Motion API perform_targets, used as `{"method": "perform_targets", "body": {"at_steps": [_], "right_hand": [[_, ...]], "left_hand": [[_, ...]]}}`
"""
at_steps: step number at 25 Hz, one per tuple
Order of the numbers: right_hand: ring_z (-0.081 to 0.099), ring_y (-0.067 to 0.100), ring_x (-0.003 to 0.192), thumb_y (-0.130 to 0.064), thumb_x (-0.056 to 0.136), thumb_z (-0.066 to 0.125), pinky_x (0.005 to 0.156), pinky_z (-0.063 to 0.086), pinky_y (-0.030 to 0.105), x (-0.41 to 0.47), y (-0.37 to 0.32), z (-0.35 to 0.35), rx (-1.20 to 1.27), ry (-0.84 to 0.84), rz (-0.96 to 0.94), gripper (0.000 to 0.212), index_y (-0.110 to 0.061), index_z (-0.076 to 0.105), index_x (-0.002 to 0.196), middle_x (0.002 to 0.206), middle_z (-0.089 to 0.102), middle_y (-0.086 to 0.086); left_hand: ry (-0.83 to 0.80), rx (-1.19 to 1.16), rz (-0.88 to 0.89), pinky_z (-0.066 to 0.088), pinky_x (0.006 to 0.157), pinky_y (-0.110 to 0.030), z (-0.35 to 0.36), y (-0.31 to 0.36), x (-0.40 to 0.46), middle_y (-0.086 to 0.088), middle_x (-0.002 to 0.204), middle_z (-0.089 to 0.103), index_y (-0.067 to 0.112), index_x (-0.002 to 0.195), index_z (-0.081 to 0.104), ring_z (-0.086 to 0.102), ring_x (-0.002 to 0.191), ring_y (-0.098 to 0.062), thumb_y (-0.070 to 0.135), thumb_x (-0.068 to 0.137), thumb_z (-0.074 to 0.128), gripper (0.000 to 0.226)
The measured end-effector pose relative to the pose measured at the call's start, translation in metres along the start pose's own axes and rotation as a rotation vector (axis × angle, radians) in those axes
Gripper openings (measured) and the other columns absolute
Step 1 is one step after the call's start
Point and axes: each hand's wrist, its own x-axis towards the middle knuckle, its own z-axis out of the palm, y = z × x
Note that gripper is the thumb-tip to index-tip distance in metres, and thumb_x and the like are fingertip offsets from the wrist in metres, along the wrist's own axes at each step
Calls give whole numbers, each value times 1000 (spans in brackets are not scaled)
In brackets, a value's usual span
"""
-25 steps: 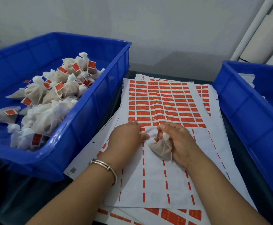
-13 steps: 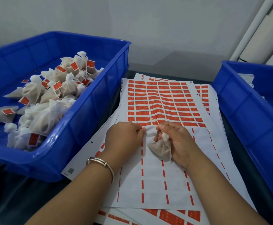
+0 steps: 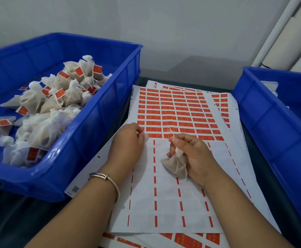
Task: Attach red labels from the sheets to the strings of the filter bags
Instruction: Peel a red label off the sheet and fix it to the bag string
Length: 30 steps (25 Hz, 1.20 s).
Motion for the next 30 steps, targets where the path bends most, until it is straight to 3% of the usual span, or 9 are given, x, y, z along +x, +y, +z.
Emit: {"method": "perform_targets", "body": {"at_steps": [3, 6, 11, 14, 18, 21, 24, 26, 30], "right_hand": [[66, 12, 69, -15, 89, 61, 67, 53, 23, -3, -2, -1, -82, 42, -63, 26, -29, 75, 72, 70, 68, -8], [65, 0, 81, -18, 88, 64, 65, 49, 9, -8, -11, -1, -306, 122, -235, 17, -28, 69, 74, 78, 69, -18], [64, -8, 81, -25, 78, 66, 63, 44, 1, -19, -28, 2, -396, 93, -420, 9, -33, 67, 74, 73, 68, -28], [64, -8, 81, -36, 68, 62, 63, 44, 1, -25, -30, 6, -363, 73, -436, 7, -36, 67, 74, 72, 68, -30], [66, -3, 80, -35, 73, 58, 67, 45, 2, -27, -31, 7, -341, 18, -454, 14, -29, 69, 78, 73, 70, -23], [66, -1, 87, -36, 77, 56, 74, 44, 3, -31, -32, 8, -364, -51, -469, 15, -32, 69, 81, 79, 71, -22], [63, -7, 93, -37, 73, 63, 77, 42, 0, -36, -32, 14, -396, -82, -520, 8, -41, 68, 77, 85, 68, -32], [63, -7, 91, -37, 72, 64, 75, 44, 1, -36, -31, 16, -429, -61, -568, 9, -44, 66, 77, 83, 66, -35], [65, 11, 83, -24, 78, 70, 74, 56, 21, -27, -28, 8, -442, 68, -559, 17, -41, 67, 80, 82, 70, -19]], "left_hand": [[79, 6, -6, 40, 62, -13, -4, -1, 1, 12, 100, 52, 30, 112, 57, 53, 77, -6, 33, 92, 54, 21], [184, -30, -24, 43, 74, -20, -12, -1, 3, 7, 109, 59, 26, 116, 58, 54, 87, -9, 30, 94, 50, 24], [253, -235, 22, 31, 63, -4, -18, 3, -1, 18, 95, 53, 24, 111, 61, 51, 75, 3, 25, 93, 53, 20], [331, -368, 35, 38, 65, -6, -22, 6, -6, 17, 93, 58, 26, 109, 61, 58, 79, 1, 23, 93, 53, 18], [416, -544, 26, 45, 57, -8, -32, 16, -12, 20, 80, 59, 36, 95, 54, 62, 74, -3, 20, 93, 52, 16], [218, -712, -19, 47, 56, -7, -32, 28, -20, 14, 74, 64, 34, 88, 57, 63, 74, 1, 22, 92, 54, 14], [-141, -972, -111, 54, 61, -19, -30, 40, -32, 8, 74, 70, 23, 87, 64, 69, 71, -10, 17, 94, 50, 17], [-285, -1046, -147, 55, 62, -23, -29, 45, -38, 2, 76, 71, 18, 86, 66, 70, 74, -15, 16, 95, 48, 20], [-422, -1060, -214, 57, 64, -28, -28, 49, -43, -3, 79, 72, 15, 88, 66, 69, 69, -20, 20, 96, 48, 21]]}}
